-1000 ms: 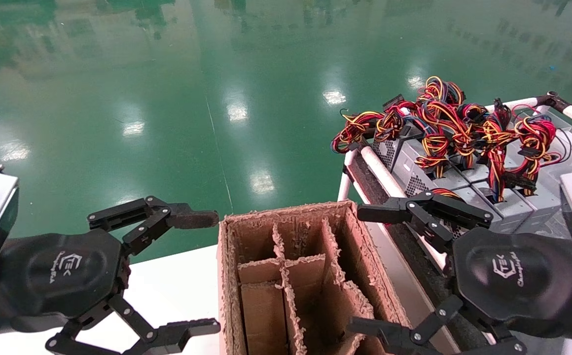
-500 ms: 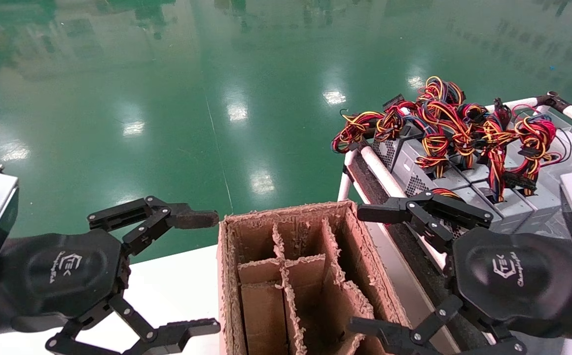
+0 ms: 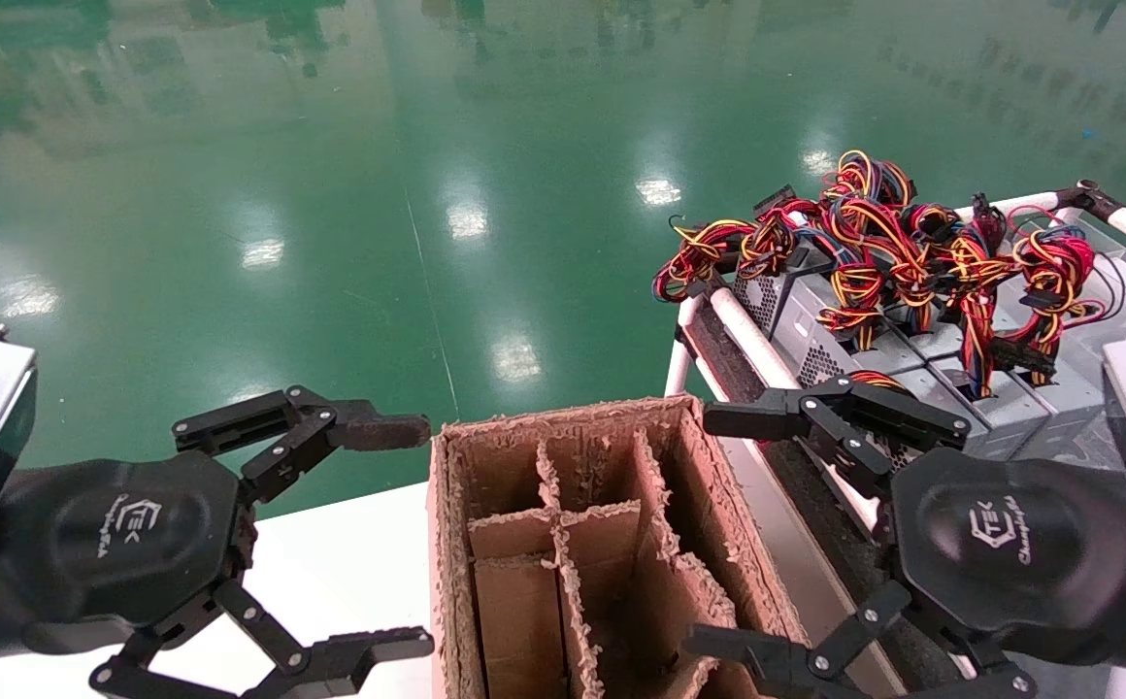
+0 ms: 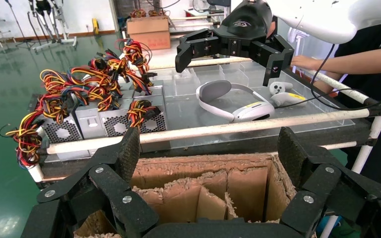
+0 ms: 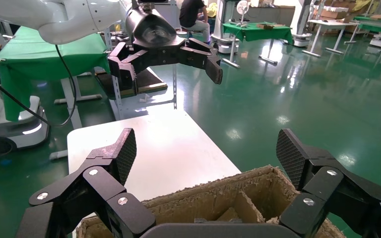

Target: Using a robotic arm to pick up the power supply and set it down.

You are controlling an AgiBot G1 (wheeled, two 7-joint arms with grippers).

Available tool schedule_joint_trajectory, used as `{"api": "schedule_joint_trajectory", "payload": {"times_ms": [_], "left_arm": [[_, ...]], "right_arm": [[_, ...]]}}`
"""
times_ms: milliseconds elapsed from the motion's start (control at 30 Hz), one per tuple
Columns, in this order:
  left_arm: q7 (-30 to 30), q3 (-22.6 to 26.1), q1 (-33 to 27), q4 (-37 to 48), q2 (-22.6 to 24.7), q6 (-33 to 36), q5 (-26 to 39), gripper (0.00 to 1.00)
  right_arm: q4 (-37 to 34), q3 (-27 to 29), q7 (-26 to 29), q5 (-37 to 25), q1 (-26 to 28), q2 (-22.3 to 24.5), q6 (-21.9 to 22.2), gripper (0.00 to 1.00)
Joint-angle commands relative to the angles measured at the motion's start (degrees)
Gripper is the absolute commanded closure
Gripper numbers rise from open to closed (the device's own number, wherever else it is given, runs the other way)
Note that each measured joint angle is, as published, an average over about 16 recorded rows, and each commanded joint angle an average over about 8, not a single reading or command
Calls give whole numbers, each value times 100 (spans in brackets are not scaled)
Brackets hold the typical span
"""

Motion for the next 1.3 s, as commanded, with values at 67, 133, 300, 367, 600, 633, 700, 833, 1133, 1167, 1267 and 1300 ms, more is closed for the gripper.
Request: {"api": "schedule_joint_trajectory", "payload": {"times_ms": [67, 133, 300, 367, 600, 633, 700, 833, 1133, 1167, 1267, 1300], "left_arm": [[0, 0, 0, 0, 0, 0, 0, 0], [0, 0, 0, 0, 0, 0, 0, 0], [0, 0, 0, 0, 0, 0, 0, 0], [0, 0, 0, 0, 0, 0, 0, 0], [0, 0, 0, 0, 0, 0, 0, 0], [0, 0, 0, 0, 0, 0, 0, 0], [0, 0, 0, 0, 0, 0, 0, 0], [0, 0, 0, 0, 0, 0, 0, 0], [0, 0, 0, 0, 0, 0, 0, 0], [0, 0, 0, 0, 0, 0, 0, 0], [0, 0, 0, 0, 0, 0, 0, 0], [0, 0, 0, 0, 0, 0, 0, 0]], "right_arm": [[0, 0, 0, 0, 0, 0, 0, 0], [0, 0, 0, 0, 0, 0, 0, 0], [0, 0, 0, 0, 0, 0, 0, 0], [0, 0, 0, 0, 0, 0, 0, 0], [0, 0, 0, 0, 0, 0, 0, 0], [0, 0, 0, 0, 0, 0, 0, 0], [0, 0, 0, 0, 0, 0, 0, 0], [0, 0, 0, 0, 0, 0, 0, 0], [0, 0, 0, 0, 0, 0, 0, 0], [0, 0, 0, 0, 0, 0, 0, 0], [0, 0, 0, 0, 0, 0, 0, 0], [0, 0, 0, 0, 0, 0, 0, 0]]}}
